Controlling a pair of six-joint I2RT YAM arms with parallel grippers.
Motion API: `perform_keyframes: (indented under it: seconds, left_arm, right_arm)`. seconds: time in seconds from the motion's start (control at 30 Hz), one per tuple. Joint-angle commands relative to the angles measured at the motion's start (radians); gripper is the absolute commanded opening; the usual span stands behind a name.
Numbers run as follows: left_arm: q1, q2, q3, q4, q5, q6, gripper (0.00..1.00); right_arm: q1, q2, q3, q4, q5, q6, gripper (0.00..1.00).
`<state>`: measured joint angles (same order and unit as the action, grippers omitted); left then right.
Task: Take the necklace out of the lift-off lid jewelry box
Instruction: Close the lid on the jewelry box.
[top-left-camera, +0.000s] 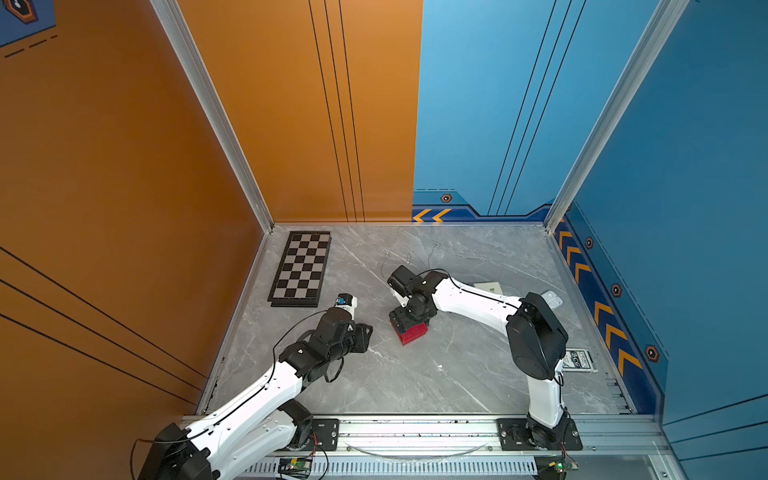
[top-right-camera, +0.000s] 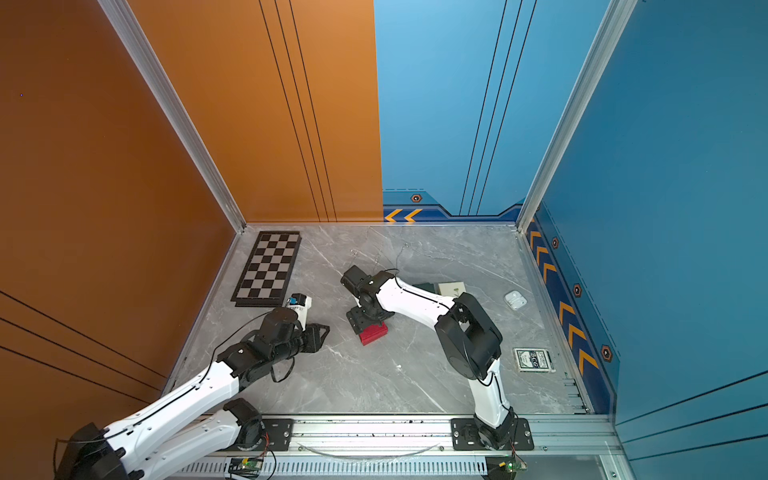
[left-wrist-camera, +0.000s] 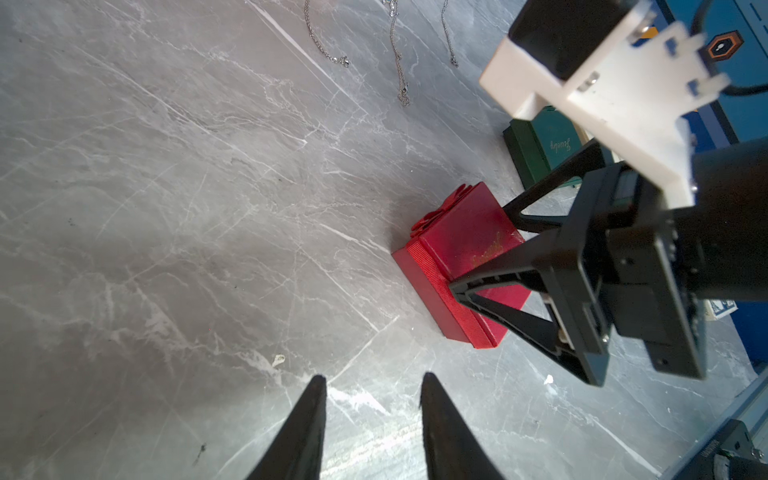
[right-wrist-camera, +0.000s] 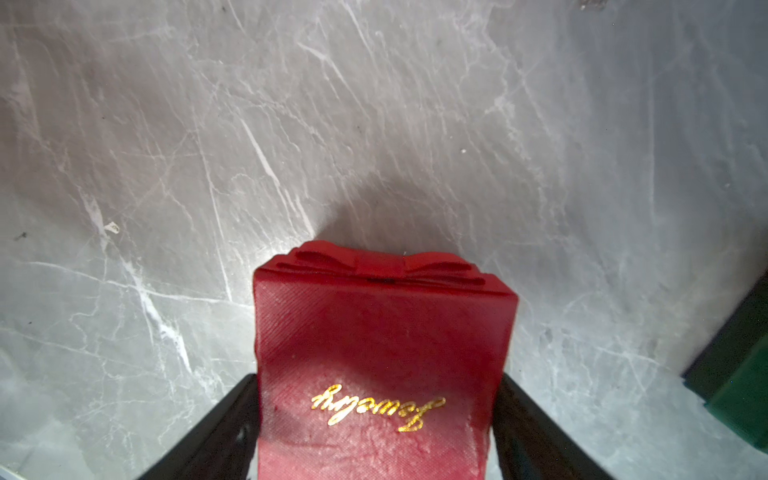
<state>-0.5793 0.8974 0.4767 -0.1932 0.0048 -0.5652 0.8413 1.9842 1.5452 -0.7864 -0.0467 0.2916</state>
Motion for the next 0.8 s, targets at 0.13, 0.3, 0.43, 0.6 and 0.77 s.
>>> perform_keyframes:
  seconds: [0.13, 0.3, 0.43, 0.6, 0.77]
  left_arm:
    - [0.014, -0.006, -0.010, -0.023, 0.015, 0.011, 0.39]
    - [0.013, -0.006, -0.010, -0.024, 0.015, 0.013, 0.40]
    - [0.015, 0.001, -0.008, -0.020, 0.019, 0.013, 0.40]
    - [0.016, 0.025, -0.014, -0.006, 0.028, 0.014, 0.40]
    - [0.015, 0.099, -0.042, 0.094, 0.045, -0.003, 0.40]
  right_arm:
    - [-0.011, 0.027, -0.022, 0.007, 0.014, 0.017, 0.83]
    - [-0.011, 0.036, -0.028, 0.006, 0.041, 0.017, 0.83]
    - [-0.018, 0.036, -0.036, 0.011, 0.011, 0.014, 0.83]
    - [-0.027, 0.020, -0.036, 0.015, -0.005, 0.009, 0.83]
    - [-0.038, 0.009, -0.036, 0.016, -0.026, 0.004, 0.83]
